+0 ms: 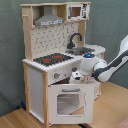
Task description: Play with the kitchen
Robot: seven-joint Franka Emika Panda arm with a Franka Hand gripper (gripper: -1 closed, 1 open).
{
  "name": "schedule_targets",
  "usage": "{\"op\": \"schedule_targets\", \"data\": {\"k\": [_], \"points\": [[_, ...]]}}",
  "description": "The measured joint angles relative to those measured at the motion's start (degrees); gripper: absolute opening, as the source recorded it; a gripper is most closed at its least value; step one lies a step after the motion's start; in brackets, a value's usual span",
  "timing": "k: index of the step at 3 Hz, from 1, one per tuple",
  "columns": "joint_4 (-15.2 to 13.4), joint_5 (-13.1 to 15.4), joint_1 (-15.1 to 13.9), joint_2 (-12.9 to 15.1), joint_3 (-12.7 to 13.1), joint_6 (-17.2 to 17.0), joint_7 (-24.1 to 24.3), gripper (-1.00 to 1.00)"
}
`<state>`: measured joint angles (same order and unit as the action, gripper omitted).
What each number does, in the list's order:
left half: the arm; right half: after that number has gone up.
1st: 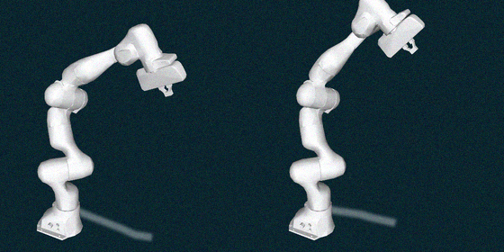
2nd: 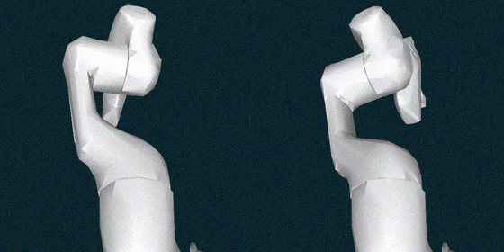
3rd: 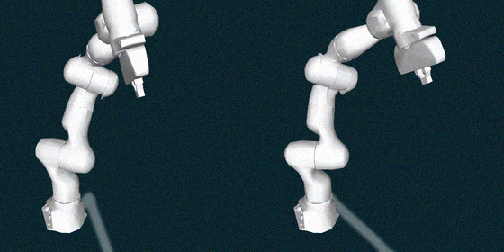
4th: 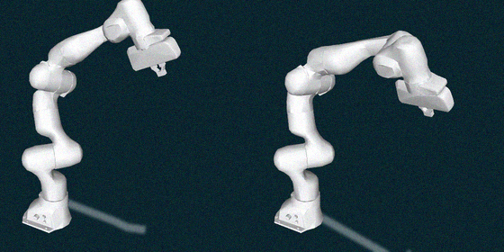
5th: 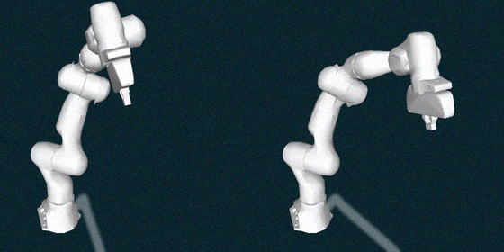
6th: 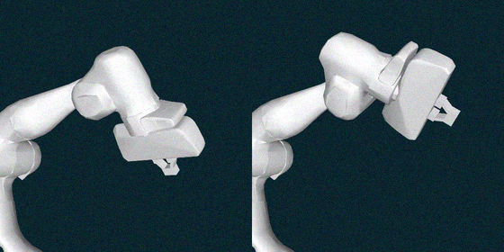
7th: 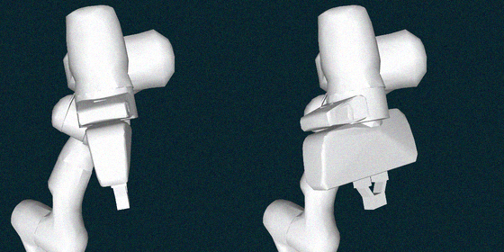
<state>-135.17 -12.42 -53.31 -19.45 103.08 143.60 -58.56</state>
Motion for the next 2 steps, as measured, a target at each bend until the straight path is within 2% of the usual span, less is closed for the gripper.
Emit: {"op": "schedule_targets", "data": {"k": [1, 2], "points": [[1.1, -0.1, -1.7, -1.1, 3.9, 1.3, 3.5, -1.0], [1.1, -0.1, -1.9, -2.4, 4.7, 2.9, 9.1, -1.0]]}}
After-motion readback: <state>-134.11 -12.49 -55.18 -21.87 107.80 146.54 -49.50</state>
